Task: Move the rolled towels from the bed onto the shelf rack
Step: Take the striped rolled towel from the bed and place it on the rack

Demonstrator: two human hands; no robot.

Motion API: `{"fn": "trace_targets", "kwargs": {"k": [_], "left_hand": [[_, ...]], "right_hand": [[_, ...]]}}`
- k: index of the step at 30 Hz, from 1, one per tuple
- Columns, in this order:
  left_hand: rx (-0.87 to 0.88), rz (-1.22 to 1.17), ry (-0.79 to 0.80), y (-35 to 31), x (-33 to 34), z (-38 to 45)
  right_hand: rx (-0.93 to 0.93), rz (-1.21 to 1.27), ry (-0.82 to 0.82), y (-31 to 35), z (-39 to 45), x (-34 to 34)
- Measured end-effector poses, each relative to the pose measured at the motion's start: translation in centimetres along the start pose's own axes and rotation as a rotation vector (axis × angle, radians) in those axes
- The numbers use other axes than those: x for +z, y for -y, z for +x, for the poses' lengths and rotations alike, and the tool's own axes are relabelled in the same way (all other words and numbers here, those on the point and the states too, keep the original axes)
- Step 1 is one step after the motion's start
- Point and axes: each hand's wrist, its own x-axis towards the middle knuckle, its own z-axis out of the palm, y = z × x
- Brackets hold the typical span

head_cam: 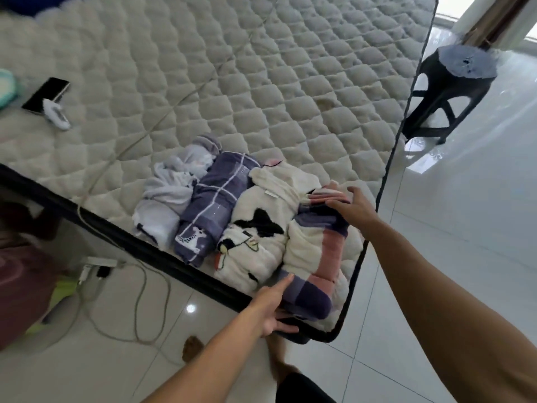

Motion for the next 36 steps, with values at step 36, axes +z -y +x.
{"fn": "trace_targets", "kwargs": {"k": [36], "left_hand": [[0.648,-0.846,-0.373,19.4,-15.0,-22.1]], "right_hand": [[-0.758,0.549,0.58,15.0,-34.4,13.4]]}}
